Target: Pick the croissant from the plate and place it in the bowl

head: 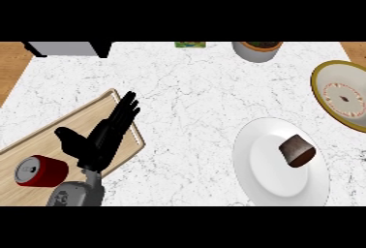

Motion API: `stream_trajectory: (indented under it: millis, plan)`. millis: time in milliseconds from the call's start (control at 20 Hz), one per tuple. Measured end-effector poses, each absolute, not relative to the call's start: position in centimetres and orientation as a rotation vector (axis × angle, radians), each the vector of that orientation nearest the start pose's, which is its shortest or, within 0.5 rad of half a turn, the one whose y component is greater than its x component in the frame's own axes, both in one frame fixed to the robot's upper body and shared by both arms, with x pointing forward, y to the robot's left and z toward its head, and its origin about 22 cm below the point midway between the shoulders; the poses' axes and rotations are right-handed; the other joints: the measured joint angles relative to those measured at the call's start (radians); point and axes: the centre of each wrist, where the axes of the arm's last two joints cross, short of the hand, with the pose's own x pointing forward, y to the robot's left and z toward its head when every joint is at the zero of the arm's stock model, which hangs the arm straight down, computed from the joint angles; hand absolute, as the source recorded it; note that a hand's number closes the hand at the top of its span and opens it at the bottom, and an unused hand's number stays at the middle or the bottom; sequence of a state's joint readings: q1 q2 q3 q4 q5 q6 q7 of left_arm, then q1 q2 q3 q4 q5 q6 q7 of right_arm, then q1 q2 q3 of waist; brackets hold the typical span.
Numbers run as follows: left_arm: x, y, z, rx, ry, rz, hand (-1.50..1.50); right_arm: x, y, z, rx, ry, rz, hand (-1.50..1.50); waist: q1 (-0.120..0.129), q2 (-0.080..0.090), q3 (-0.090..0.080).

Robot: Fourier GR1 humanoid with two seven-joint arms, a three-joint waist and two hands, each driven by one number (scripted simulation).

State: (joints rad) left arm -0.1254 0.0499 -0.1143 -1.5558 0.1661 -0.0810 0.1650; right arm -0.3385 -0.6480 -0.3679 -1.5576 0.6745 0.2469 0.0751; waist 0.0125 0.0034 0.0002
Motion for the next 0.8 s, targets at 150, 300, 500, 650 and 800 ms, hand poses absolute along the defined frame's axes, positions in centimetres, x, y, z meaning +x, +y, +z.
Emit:
stream_trajectory:
  millis: [150,300,500,650,800]
  plan:
    - [26.9,19.5,1.8,-0.275,-1.484,-0.148,0.00,31.0,-41.6,19.7,-1.223,-1.444,0.730,1.50,0.005,0.002,0.000]
    - [26.8,20.1,2.1,-0.283,-1.490,-0.152,0.00,33.3,-42.4,18.2,-1.254,-1.422,0.734,1.50,0.014,0.004,0.000]
    - [26.7,19.4,2.7,-0.290,-1.492,-0.158,0.00,35.4,-44.0,16.5,-1.310,-1.377,0.757,1.50,0.025,0.008,0.001]
    - [27.1,18.9,2.8,-0.302,-1.494,-0.170,0.00,36.5,-44.6,14.9,-1.338,-1.298,0.801,1.50,0.035,0.013,0.002]
    - [27.4,18.8,3.3,-0.311,-1.500,-0.176,0.00,37.3,-45.0,13.7,-1.312,-1.183,0.788,-1.50,0.047,0.018,0.002]
